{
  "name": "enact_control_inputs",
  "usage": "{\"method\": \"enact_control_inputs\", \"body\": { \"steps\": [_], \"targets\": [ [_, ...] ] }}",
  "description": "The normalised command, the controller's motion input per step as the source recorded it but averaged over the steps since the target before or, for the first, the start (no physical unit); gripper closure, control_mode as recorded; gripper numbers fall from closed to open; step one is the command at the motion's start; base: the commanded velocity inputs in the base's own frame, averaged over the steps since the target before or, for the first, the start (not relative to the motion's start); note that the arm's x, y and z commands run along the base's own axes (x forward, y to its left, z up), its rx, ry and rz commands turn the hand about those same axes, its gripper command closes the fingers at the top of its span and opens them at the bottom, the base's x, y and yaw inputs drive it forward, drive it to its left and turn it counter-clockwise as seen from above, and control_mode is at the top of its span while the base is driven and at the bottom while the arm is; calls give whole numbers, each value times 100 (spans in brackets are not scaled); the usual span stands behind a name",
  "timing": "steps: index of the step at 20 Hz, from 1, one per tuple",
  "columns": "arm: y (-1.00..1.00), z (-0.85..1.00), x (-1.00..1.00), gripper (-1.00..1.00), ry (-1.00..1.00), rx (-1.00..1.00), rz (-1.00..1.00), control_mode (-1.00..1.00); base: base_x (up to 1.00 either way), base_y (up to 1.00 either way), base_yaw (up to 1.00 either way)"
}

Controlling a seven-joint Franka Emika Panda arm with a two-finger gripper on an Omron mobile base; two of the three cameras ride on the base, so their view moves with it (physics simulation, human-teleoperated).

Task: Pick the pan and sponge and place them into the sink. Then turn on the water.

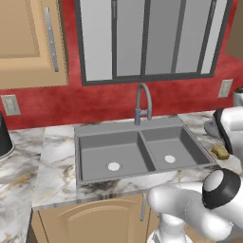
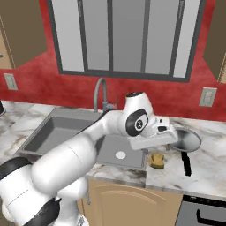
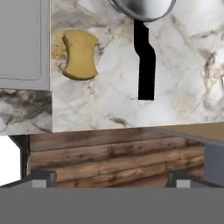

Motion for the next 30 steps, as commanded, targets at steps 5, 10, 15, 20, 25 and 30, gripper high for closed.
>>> {"method": "enact_control_inputs", "body": {
  "steps": [5, 10, 15, 20, 25, 30],
  "targets": [
    [-93, -49, 28, -100, 14, 23, 0, -100, 0, 0, 0],
    [-54, -41, 42, -100, 16, 14, 0, -100, 0, 0, 0],
    [-30, -23, 34, -100, 10, 13, 0, -100, 0, 0, 0],
    [-22, -27, 25, -100, 4, 13, 3, -100, 0, 0, 0],
    [-30, -33, 18, -100, 0, 12, 3, -100, 0, 0, 0],
    [-39, -10, 25, -100, 0, 9, 1, -100, 0, 0, 0]
  ]
}}
